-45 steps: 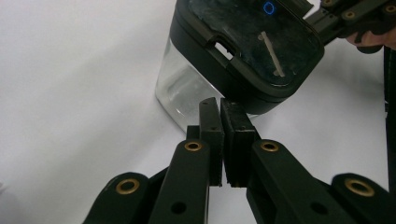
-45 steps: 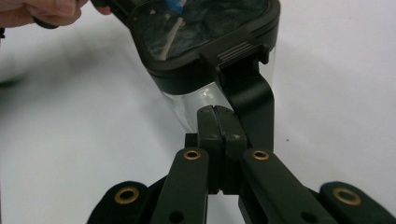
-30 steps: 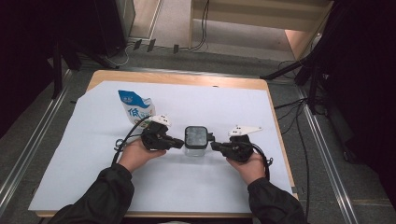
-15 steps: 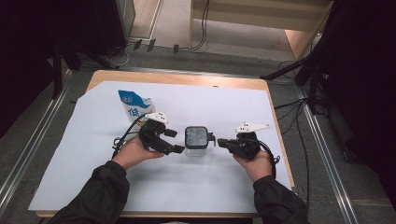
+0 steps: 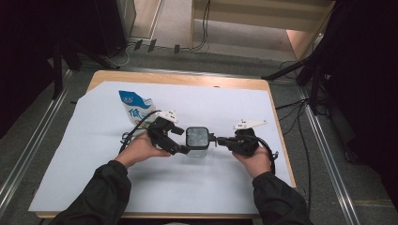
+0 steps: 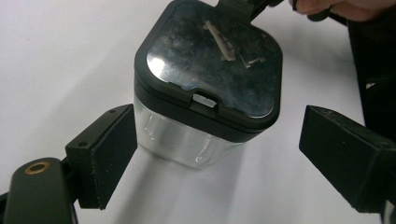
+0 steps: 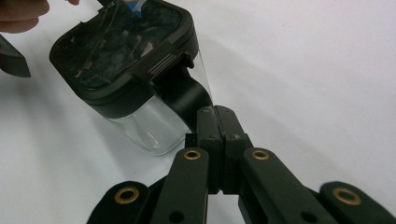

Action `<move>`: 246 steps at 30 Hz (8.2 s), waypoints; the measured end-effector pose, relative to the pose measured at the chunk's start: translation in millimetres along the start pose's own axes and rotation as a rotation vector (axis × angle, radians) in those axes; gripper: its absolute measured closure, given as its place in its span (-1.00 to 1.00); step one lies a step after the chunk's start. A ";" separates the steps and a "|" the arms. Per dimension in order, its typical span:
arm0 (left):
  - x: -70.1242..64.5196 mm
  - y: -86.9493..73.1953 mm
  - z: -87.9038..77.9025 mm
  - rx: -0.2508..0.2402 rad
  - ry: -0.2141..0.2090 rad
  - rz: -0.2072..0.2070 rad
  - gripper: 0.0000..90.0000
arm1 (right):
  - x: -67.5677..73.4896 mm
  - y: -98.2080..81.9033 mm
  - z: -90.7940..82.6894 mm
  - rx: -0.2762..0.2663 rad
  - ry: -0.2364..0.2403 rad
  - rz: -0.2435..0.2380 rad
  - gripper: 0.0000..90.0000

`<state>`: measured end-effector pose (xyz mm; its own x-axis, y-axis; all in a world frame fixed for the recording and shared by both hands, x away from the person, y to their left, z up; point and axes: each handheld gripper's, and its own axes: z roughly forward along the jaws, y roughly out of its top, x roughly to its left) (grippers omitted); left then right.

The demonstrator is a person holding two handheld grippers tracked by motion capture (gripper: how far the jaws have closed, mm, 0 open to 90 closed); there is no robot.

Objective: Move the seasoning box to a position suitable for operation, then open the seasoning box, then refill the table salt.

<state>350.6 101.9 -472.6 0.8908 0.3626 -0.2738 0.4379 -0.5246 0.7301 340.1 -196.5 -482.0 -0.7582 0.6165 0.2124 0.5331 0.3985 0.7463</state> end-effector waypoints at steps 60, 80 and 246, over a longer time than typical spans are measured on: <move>3.0 18.8 17.7 0.024 0.005 0.157 -0.72 | 0.8 1.2 4.0 -0.004 -0.012 0.015 1.00; -2.7 25.6 10.2 0.009 0.014 0.149 -0.74 | 2.6 1.2 5.2 0.000 -0.005 0.006 1.00; 0.8 -10.7 -106.7 -0.120 0.121 -0.136 -0.10 | -8.6 -7.9 -24.9 -0.025 0.012 -0.025 0.13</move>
<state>333.7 190.0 -413.8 0.8003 0.5175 -0.3029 0.5292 -0.3719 0.7627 333.1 -221.9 -474.0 -0.7757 0.5982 0.2009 0.5045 0.3967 0.7669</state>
